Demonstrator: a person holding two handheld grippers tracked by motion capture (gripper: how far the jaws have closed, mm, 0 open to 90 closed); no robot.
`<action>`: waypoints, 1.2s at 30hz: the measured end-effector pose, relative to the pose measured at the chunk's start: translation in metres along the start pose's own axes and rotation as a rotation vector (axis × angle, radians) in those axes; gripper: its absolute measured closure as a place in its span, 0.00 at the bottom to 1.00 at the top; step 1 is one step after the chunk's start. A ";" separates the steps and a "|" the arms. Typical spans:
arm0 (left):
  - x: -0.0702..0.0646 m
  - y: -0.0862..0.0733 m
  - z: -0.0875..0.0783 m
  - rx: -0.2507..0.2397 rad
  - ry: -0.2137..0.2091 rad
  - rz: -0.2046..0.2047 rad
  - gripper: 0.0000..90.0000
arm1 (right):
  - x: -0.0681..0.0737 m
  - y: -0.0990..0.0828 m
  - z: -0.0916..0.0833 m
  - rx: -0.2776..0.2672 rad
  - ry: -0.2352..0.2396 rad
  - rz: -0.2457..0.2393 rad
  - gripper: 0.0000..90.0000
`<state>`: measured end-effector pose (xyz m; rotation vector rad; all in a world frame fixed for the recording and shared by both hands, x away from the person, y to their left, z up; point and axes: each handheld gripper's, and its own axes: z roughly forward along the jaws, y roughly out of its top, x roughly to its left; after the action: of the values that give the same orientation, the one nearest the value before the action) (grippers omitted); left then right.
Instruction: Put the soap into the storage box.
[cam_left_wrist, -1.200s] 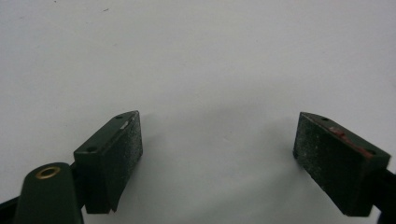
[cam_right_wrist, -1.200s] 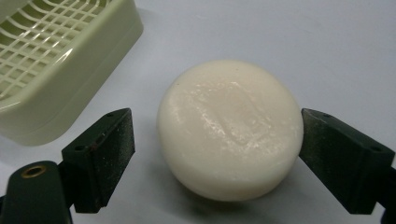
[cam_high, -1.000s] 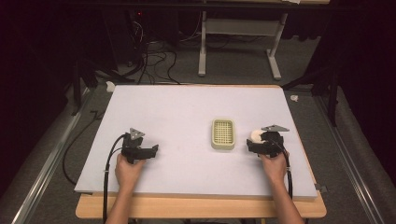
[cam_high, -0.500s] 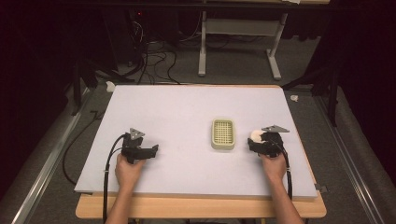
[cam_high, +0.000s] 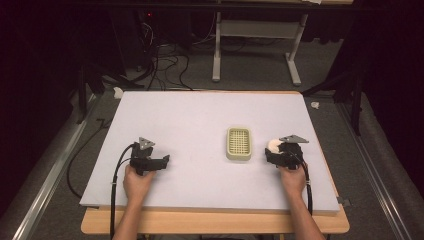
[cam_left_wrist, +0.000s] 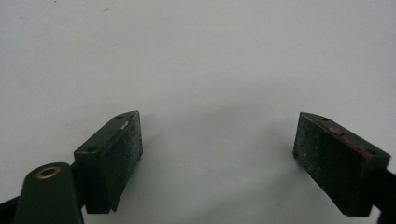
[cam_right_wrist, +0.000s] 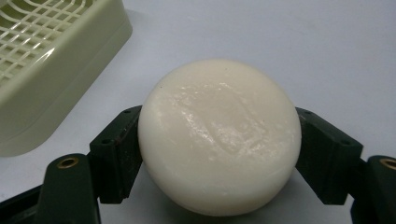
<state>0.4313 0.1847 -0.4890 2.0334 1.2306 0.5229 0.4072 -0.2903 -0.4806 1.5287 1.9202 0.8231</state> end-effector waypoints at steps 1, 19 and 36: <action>0.000 0.000 0.000 0.002 -0.002 0.000 0.18 | 0.000 0.000 -0.001 0.001 0.003 0.007 0.28; 0.000 0.000 0.000 -0.001 0.001 0.001 0.18 | -0.007 0.003 -0.024 -0.049 0.078 0.027 0.28; 0.000 0.000 0.000 -0.002 0.002 0.002 0.18 | 0.008 0.010 -0.035 -0.072 0.175 0.000 0.28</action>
<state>0.4312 0.1843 -0.4892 2.0329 1.2287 0.5275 0.3862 -0.2854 -0.4502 1.4554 1.9906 1.0447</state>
